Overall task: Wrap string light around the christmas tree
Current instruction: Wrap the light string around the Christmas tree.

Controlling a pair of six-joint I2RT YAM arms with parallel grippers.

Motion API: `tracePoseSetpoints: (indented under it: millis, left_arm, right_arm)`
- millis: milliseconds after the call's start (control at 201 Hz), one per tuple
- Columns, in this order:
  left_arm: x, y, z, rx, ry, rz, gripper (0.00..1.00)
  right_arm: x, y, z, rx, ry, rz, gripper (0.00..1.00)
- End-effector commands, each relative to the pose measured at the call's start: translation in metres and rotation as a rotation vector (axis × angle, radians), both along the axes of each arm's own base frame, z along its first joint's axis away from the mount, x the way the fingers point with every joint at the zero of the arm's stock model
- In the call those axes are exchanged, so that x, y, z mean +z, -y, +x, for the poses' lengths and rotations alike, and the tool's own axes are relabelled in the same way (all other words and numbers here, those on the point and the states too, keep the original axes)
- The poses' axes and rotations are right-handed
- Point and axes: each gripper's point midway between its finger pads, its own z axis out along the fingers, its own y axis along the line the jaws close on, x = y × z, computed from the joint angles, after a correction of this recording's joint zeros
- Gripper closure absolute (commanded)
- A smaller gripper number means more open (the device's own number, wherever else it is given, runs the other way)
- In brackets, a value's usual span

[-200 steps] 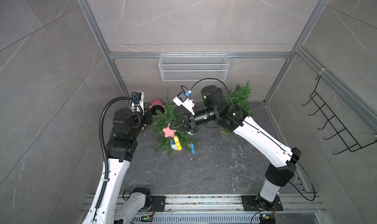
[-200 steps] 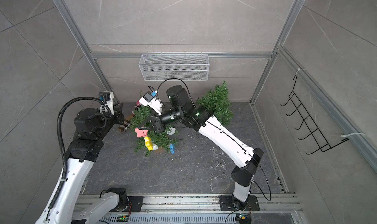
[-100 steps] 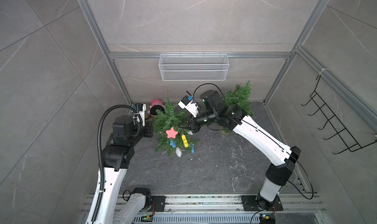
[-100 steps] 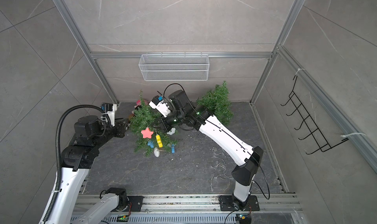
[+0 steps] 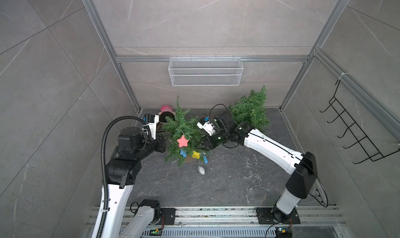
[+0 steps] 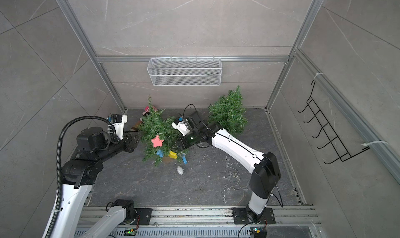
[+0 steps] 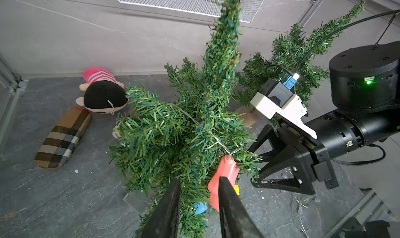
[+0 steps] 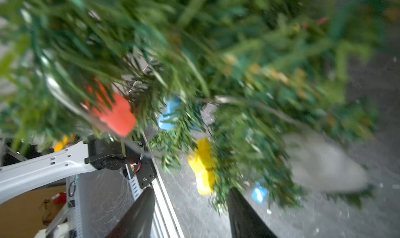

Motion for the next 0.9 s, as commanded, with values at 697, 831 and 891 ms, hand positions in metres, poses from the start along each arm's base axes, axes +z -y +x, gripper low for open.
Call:
tracePoseSetpoints:
  millis: [697,831,891]
  left_arm:
    - [-0.035,0.052,-0.054,-0.202,-0.144,0.071,0.65]
    - [-0.044,0.054,-0.059,-0.205,-0.162,0.078,0.65]
    - [-0.045,0.054,-0.059,-0.201,-0.161,0.081,0.65]
  right_arm:
    - [-0.120,-0.019,-0.044,-0.479,-0.326,0.087,0.49]
    - [-0.124,-0.027,-0.046,-0.474,-0.313,0.094,0.50]
    - [-0.122,-0.028,-0.044,-0.484,-0.307,0.107,0.54]
